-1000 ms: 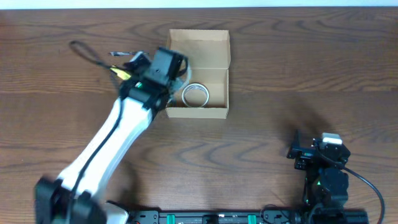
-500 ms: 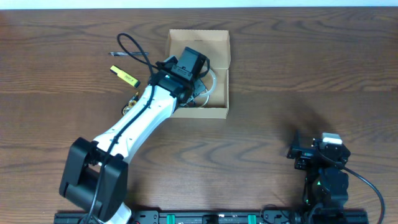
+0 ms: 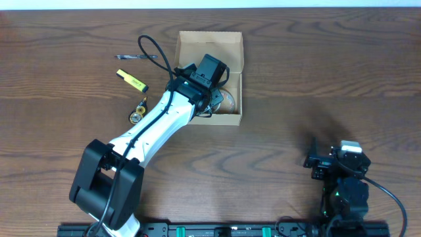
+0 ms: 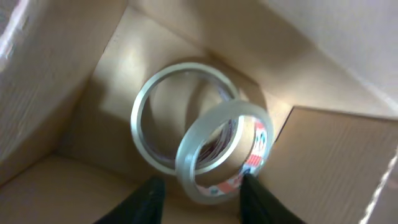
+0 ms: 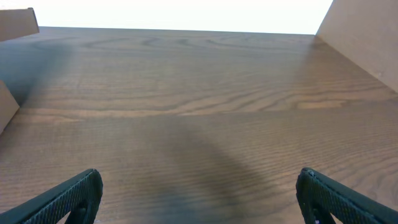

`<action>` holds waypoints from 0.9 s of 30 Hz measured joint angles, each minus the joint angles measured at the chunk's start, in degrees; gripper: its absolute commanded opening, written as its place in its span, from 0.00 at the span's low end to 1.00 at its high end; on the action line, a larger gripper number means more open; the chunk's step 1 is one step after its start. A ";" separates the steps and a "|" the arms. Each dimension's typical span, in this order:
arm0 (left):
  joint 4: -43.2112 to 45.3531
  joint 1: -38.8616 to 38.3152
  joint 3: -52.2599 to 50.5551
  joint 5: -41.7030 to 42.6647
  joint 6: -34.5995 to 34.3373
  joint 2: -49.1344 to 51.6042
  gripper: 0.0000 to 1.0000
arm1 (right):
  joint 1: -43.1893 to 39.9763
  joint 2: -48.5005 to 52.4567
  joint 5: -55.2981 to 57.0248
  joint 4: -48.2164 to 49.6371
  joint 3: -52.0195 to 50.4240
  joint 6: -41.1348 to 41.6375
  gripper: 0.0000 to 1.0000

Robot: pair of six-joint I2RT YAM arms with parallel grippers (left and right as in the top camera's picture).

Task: Pack container
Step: 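Lower the second tape roll into the box and open the gripper, then move the left gripper to the correction-tape dispenser and grasp it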

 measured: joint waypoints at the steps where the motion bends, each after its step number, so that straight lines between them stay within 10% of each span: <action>1: 0.13 0.00 0.07 -0.48 0.02 0.00 0.44 | 0.00 0.00 0.00 0.00 0.00 0.00 0.99; 18: -22.43 13.38 2.34 -22.67 -9.81 -24.33 0.61 | 0.00 0.00 0.00 0.00 0.00 0.00 0.99; 27: -21.07 24.13 2.34 -14.08 8.83 -19.04 0.66 | 0.00 0.00 0.00 0.02 0.00 0.00 0.99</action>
